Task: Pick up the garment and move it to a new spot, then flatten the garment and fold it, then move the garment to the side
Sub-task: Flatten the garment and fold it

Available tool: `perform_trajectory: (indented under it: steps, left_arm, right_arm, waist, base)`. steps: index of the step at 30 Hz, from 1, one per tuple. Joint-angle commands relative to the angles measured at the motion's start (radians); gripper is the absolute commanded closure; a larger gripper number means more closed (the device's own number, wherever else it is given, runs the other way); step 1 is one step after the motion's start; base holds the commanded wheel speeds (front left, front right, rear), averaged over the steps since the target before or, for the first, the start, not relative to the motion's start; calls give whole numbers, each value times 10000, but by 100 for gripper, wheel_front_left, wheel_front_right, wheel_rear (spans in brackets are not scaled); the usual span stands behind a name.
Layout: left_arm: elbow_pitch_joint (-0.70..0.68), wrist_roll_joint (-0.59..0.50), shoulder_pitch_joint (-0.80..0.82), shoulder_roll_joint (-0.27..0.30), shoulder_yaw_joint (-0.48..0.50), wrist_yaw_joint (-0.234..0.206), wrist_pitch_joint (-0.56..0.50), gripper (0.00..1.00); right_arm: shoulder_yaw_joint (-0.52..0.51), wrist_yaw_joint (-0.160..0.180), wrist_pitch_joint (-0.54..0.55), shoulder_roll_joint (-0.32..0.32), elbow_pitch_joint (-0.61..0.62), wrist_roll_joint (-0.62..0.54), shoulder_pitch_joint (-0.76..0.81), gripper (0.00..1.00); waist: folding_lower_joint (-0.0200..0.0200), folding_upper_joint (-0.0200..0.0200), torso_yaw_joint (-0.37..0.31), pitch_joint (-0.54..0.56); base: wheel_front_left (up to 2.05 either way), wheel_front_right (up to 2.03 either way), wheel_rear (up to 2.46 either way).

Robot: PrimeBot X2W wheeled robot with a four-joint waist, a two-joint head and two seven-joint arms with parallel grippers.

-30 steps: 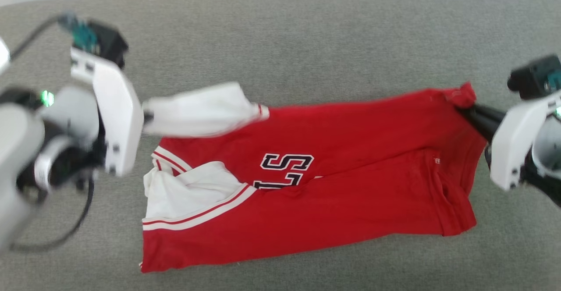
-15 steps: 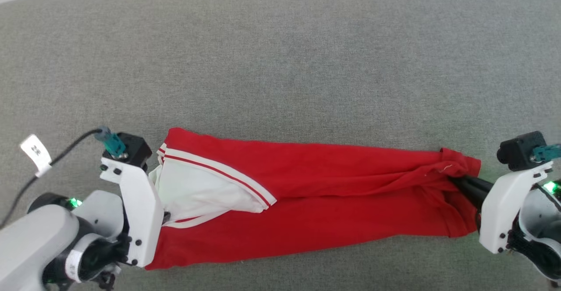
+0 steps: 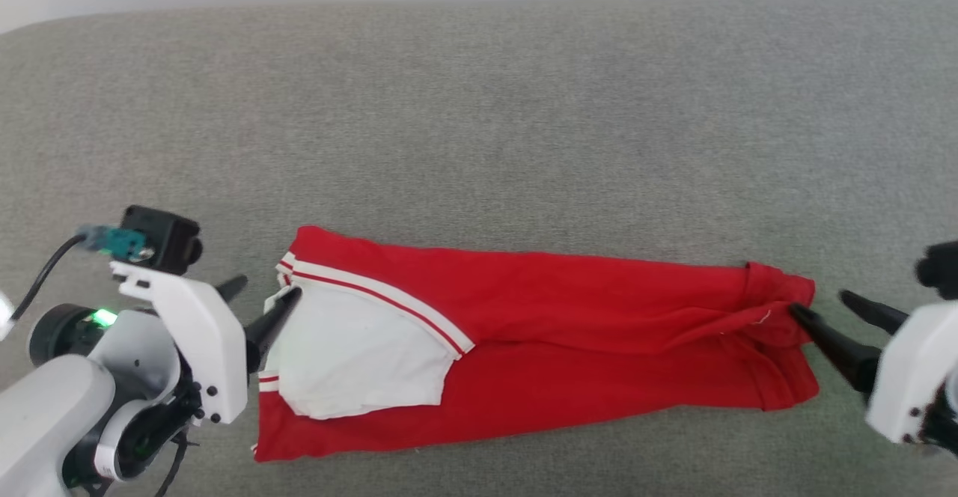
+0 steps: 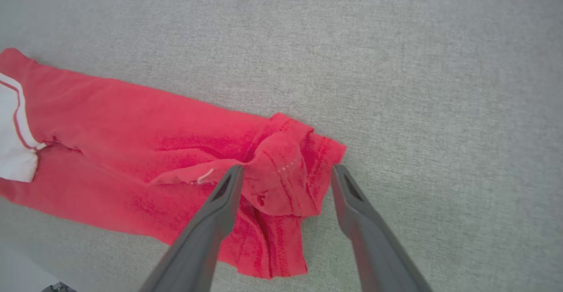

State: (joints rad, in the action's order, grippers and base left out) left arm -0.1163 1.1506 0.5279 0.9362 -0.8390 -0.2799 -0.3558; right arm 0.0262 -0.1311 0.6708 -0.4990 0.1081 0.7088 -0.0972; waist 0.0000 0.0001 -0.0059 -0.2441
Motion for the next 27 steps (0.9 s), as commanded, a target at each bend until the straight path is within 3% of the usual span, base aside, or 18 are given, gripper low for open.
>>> perform_trajectory:
  steps: [1,10,20,21,22,27]
  left_arm:
    - [-26,-225,-185,-17,85,61,379,0]
    - [133,-752,-1161,-382,553,141,3156,0]
    - [643,-888,-1920,-979,679,163,4834,0]
    - [715,-982,-1959,-1020,671,177,5024,0]
    - [773,-1000,-2020,-1115,703,194,5229,0]
    - [1051,-1196,-2443,-1448,1121,140,6018,0]
  right_arm:
    - [-227,7,115,170,-10,-33,126,0]
    - [-762,6,724,667,-1244,38,-122,0]
    - [422,3,1466,906,-3400,395,-870,0]
    - [705,-2,1616,926,-3486,583,-911,60]
    - [823,-25,1624,946,-3524,774,-986,100]
    - [922,-25,1583,367,-3252,1531,-1343,100]
  waist:
    - [0,-1,91,9]
    - [0,-1,666,-108]
    - [0,-1,1246,-252]
    - [0,-1,1291,-258]
    - [0,-1,1335,-260]
    - [0,-1,1451,-162]
  base:
    - [0,0,0]
    - [0,0,0]
    - [0,0,0]
    - [0,0,0]
    - [0,0,0]
    - [0,0,0]
